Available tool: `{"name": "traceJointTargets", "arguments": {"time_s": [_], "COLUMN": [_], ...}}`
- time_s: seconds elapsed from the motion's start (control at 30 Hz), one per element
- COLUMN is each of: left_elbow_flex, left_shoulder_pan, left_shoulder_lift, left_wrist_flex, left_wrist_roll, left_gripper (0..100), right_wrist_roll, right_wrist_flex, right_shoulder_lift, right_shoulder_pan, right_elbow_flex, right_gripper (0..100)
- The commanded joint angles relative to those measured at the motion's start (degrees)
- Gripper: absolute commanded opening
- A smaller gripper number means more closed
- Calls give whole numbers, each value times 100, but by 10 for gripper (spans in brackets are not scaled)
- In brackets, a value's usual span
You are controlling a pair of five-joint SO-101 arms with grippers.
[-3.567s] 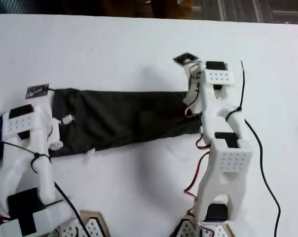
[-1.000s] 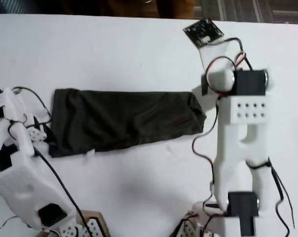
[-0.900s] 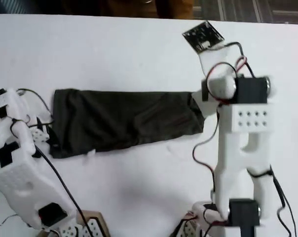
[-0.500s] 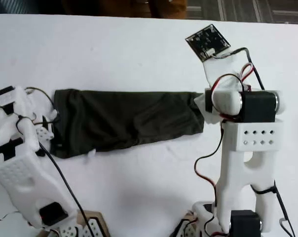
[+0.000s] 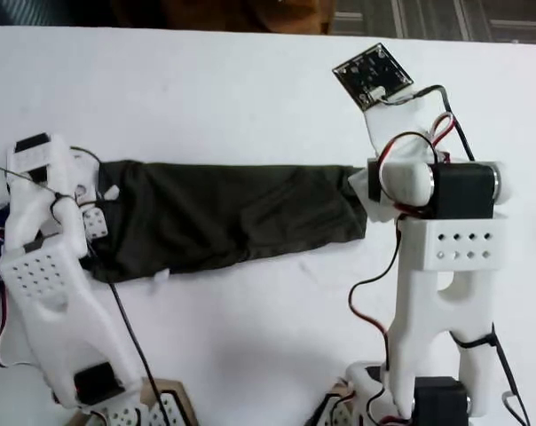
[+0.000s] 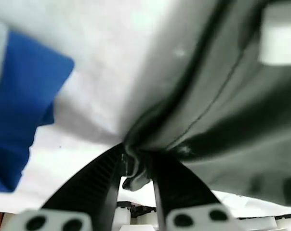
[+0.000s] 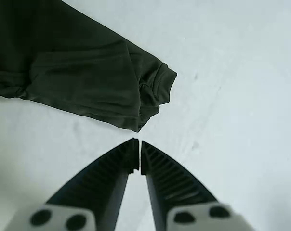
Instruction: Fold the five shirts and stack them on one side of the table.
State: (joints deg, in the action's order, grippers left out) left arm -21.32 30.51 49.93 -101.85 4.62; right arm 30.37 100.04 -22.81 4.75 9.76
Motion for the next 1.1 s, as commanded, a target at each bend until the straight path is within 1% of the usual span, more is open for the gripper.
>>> {"name": "traceJointTargets", "arguments": {"time_s": [0.0,0.17,0.3,0.4,0.53,0.7,0.77,1.0,1.07], "left_elbow_flex": [-224,-233,-224,-224,-198,-207,-215,-224,-233], "left_shoulder_pan": [343,721,905,976,905,378,88,-1257,-1679], "left_shoulder_lift": [53,-571,-1081,-1380,-1714,-2136,-2338,-3068,-3226], "left_wrist_flex": [-44,-44,-44,-53,-53,-62,-62,-53,-53], "left_wrist_roll": [53,18,-229,-316,-325,-290,-123,149,149], "left_gripper": [25,26,26,26,25,25,25,25,25], "right_wrist_roll": [9,0,0,0,9,0,0,44,44], "right_wrist_flex": [92,92,84,84,84,84,84,84,84], "right_shoulder_lift": [-171,-171,-171,-171,-171,-171,-171,-532,-611], "right_shoulder_pan": [-22,-31,-31,-31,-40,-40,-40,-48,-163], "right_elbow_flex": [53,53,53,53,53,53,53,26,18], "right_gripper": [18,18,18,18,18,18,18,18,18]}}
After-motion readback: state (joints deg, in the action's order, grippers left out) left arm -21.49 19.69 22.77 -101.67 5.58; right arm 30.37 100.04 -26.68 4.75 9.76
